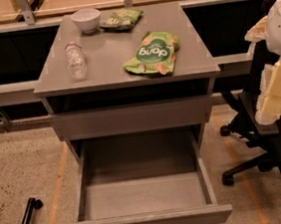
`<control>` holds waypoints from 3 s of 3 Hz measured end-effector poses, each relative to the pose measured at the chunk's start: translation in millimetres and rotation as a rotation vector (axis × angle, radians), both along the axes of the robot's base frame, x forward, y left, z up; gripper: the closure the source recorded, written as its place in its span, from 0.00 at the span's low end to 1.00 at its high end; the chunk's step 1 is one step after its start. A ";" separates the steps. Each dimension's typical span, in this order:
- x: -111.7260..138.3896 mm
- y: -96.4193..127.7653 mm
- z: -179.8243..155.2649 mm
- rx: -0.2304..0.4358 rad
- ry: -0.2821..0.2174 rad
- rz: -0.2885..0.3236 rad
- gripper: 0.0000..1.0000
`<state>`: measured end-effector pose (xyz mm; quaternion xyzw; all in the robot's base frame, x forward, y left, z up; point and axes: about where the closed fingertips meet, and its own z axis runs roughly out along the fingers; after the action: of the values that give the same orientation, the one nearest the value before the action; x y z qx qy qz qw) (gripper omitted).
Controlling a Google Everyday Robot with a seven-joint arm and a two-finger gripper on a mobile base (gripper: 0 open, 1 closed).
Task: Place green rice chip bag into middle drawer
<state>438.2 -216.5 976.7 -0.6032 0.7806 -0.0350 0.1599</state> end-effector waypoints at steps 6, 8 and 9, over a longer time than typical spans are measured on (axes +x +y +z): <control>138.8 49.0 -6.2 0.432 -0.259 -0.085 0.00; 204.4 65.8 -22.9 0.592 -0.260 -0.125 0.00; 210.6 76.9 -35.8 0.672 -0.235 -0.176 0.00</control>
Offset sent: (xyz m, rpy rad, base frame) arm 0.0706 0.0189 0.0060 0.1780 -0.2295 -0.0411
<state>648.8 -139.6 940.9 -0.4394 0.7736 0.1408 0.4344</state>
